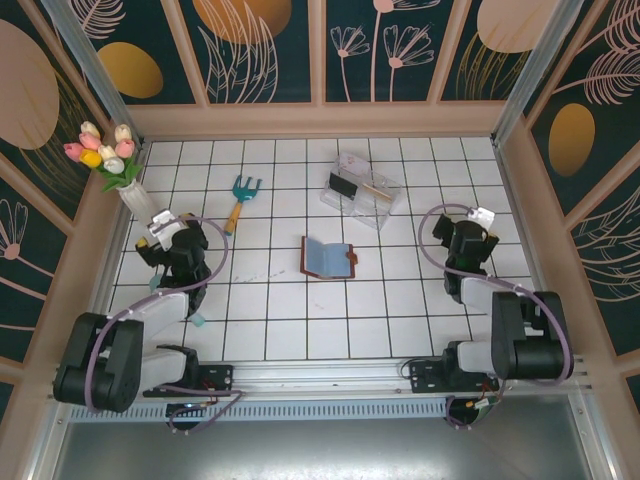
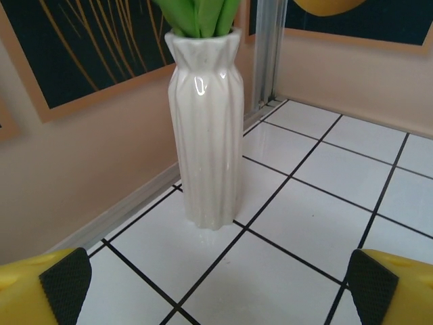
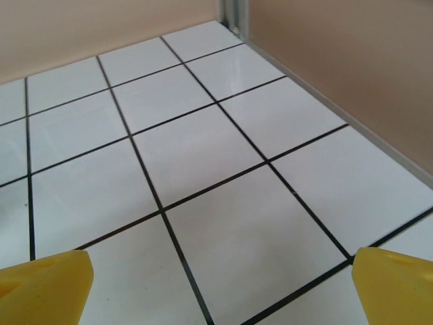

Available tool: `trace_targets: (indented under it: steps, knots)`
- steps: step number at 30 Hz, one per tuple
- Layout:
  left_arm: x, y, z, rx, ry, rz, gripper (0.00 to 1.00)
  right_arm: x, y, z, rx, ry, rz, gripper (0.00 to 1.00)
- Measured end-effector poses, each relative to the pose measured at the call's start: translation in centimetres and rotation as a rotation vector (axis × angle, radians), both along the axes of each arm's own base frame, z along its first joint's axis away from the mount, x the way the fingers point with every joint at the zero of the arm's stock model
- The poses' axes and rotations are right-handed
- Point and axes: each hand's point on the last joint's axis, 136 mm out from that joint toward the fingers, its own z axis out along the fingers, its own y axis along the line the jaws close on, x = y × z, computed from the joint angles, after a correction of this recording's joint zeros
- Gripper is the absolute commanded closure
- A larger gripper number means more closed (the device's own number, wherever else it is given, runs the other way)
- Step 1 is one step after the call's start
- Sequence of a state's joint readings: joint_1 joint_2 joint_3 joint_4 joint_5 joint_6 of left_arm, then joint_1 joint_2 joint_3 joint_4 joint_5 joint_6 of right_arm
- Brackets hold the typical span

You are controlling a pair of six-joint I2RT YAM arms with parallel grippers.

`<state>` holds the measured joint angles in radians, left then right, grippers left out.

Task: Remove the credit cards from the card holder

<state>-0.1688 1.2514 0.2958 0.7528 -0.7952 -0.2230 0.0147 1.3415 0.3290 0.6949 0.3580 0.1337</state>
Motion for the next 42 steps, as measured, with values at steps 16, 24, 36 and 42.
trace_targets:
  steps: [16, 24, 36, 42]
  knots:
    - [1.8, -2.3, -1.1, -0.023, -0.141, -0.329, 0.01, 1.2, 3.7, -0.1, -0.019, -0.155, 0.263, 0.01]
    - [2.7, -3.3, -1.4, -0.024, -0.136, -0.393, 0.01, 1.4, 4.5, 1.1, -0.032, -0.201, 0.314, 0.01]
    - [3.5, -3.4, -0.8, -0.019, -0.144, -0.397, 0.01, 1.4, 4.5, 1.0, -0.022, -0.2, 0.333, 0.01]
    - [3.6, -3.4, -0.8, -0.019, -0.14, -0.399, 0.01, 1.4, 4.5, 1.0, -0.022, -0.2, 0.334, 0.01]
